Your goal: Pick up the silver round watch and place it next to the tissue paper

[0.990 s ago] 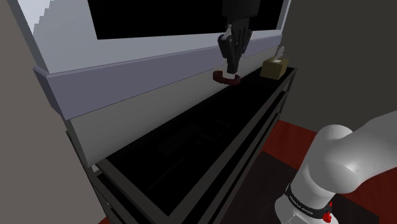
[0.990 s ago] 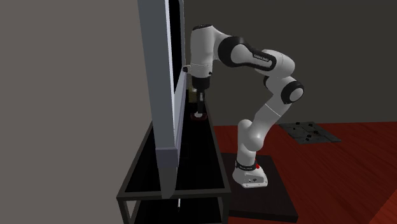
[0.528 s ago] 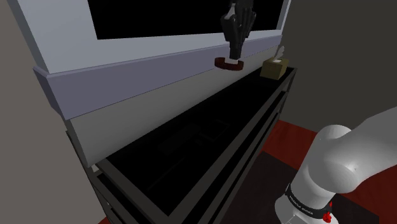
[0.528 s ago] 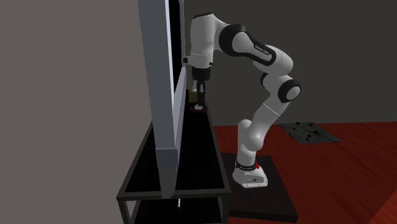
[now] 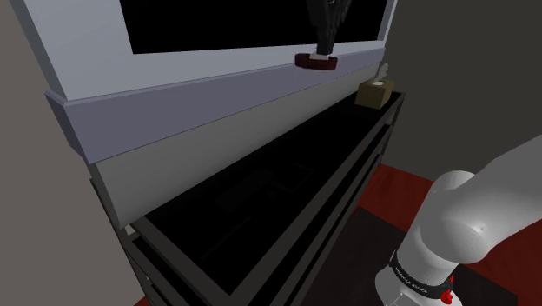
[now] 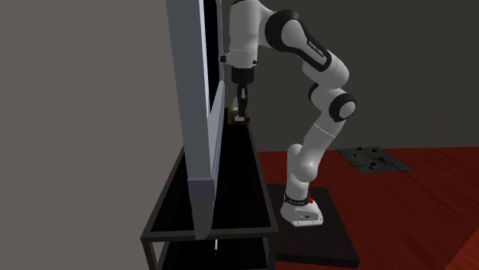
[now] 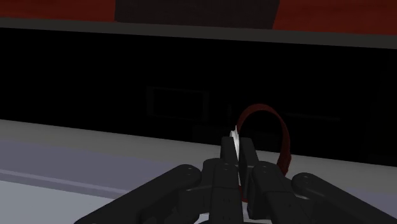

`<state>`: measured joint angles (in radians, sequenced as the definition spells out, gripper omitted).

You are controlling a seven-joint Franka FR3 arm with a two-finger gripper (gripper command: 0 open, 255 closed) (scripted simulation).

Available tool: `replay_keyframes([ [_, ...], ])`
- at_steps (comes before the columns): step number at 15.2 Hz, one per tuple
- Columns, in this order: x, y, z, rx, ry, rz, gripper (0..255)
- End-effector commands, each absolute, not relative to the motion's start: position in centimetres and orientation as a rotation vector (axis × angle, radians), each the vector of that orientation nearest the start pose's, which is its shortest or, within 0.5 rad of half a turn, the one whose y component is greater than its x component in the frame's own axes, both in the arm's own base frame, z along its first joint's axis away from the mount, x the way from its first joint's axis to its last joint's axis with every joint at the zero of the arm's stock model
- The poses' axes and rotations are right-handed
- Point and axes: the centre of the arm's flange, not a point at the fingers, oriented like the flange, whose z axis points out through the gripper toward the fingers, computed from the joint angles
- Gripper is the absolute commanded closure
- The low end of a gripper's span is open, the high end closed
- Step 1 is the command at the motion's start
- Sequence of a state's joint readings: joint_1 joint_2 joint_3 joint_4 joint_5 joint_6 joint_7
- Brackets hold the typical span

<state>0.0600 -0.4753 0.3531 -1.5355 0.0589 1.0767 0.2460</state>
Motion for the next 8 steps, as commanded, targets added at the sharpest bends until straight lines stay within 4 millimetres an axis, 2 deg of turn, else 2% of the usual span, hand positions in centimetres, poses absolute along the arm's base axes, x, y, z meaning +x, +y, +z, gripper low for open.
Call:
replay_keyframes([
  [1,27.2,19.4,80.1,-3.237,-0.255,-0.035,255],
  [6,27.2,19.4,82.5,-3.237,-0.255,-0.035,255],
  [8,27.8,16.8,82.5,-3.237,-0.255,-0.035,255],
])
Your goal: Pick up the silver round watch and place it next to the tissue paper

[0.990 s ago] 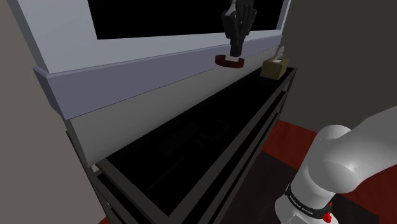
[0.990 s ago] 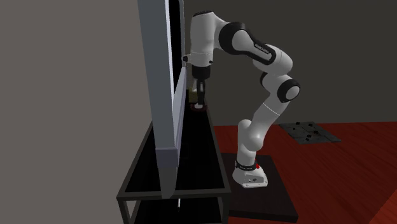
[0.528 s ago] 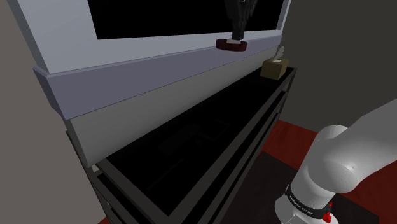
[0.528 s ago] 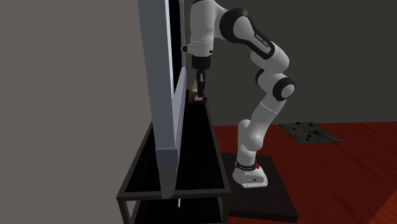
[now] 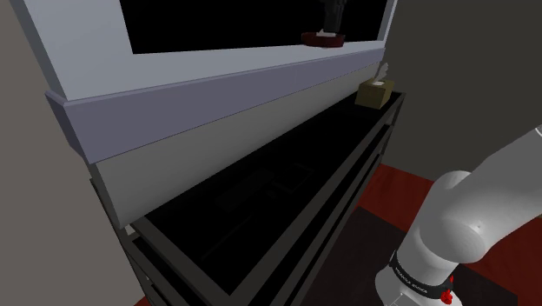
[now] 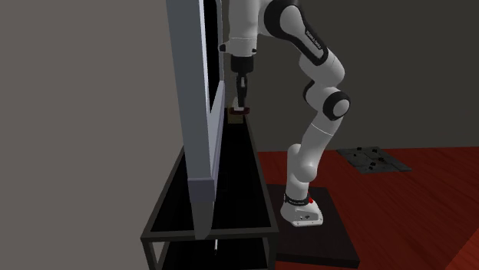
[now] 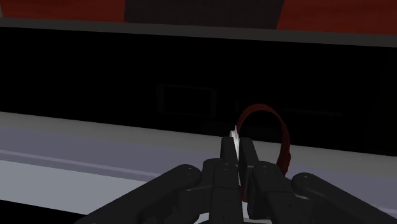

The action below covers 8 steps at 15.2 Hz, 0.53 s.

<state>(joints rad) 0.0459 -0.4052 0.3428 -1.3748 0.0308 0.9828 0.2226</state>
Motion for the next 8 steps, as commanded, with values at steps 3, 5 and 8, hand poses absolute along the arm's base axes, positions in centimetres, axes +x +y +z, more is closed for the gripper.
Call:
replay_keyframes([
  [3,28.6,13.0,82.5,-3.237,-0.255,-0.035,255],
  [5,29.2,10.4,82.5,-3.237,-0.255,-0.035,255],
  [8,30.0,6.5,82.5,-3.237,-0.255,-0.035,255],
])
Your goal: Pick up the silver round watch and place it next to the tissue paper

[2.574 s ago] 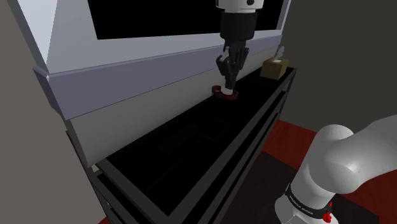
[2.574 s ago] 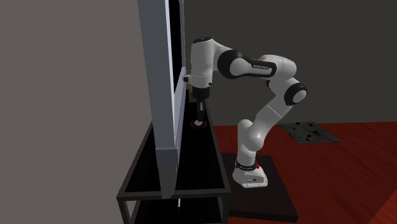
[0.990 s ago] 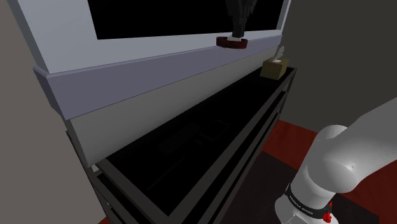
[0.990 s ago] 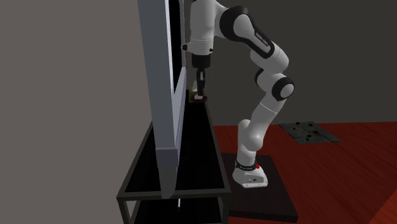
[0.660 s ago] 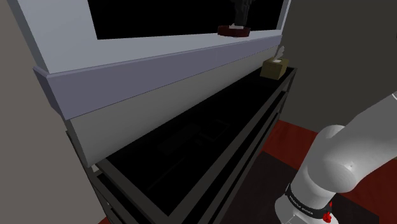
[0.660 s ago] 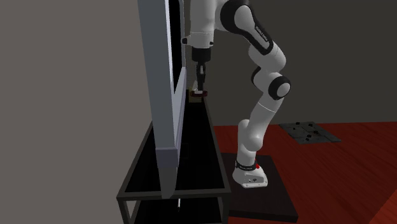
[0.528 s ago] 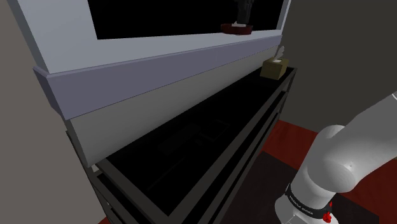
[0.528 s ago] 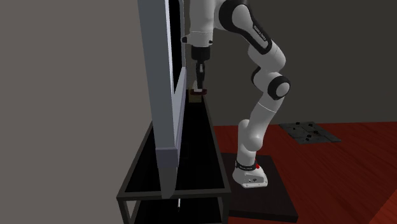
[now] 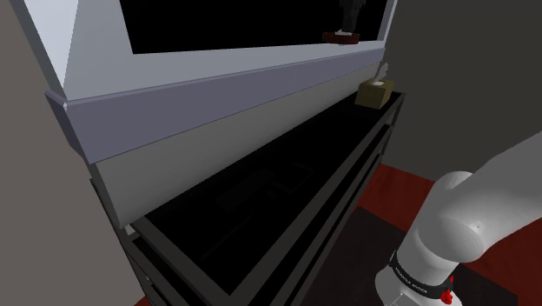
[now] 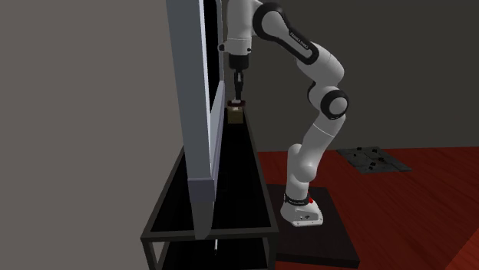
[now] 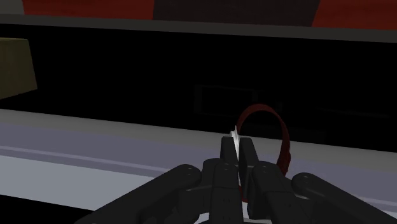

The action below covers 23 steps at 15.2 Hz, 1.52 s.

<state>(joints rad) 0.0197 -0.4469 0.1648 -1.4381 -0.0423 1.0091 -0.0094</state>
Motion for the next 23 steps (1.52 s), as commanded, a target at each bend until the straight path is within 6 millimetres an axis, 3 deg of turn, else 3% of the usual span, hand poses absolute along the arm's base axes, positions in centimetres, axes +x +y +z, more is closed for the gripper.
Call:
replay_keyframes([
  [1,30.3,5.2,82.5,-3.237,-0.255,-0.035,255],
  [23,36.6,-23.7,82.5,-3.237,-0.255,-0.035,255],
])
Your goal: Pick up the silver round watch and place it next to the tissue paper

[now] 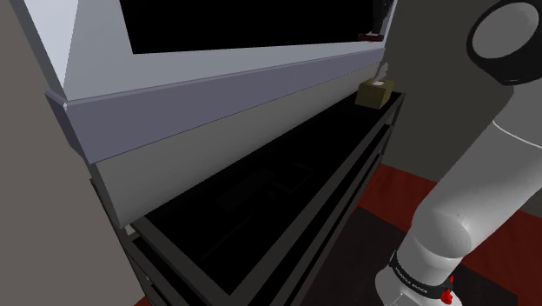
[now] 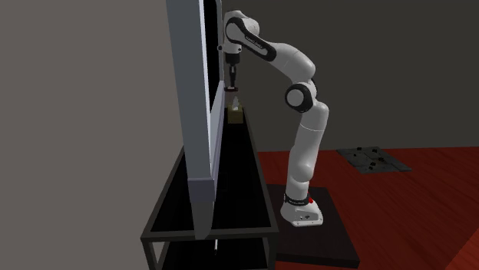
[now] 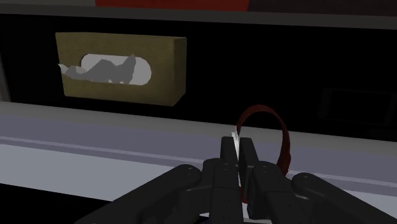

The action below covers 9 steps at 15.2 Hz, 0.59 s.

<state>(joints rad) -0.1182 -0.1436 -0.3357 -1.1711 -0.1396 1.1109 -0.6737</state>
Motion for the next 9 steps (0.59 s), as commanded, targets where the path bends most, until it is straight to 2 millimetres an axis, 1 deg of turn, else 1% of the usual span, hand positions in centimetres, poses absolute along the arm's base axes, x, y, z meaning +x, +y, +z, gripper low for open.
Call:
replay_keyframes([
  [1,36.6,-23.7,81.9,-3.237,-0.255,-0.035,255],
  [9,36.6,-23.7,77.7,-3.237,-0.255,-0.035,255],
])
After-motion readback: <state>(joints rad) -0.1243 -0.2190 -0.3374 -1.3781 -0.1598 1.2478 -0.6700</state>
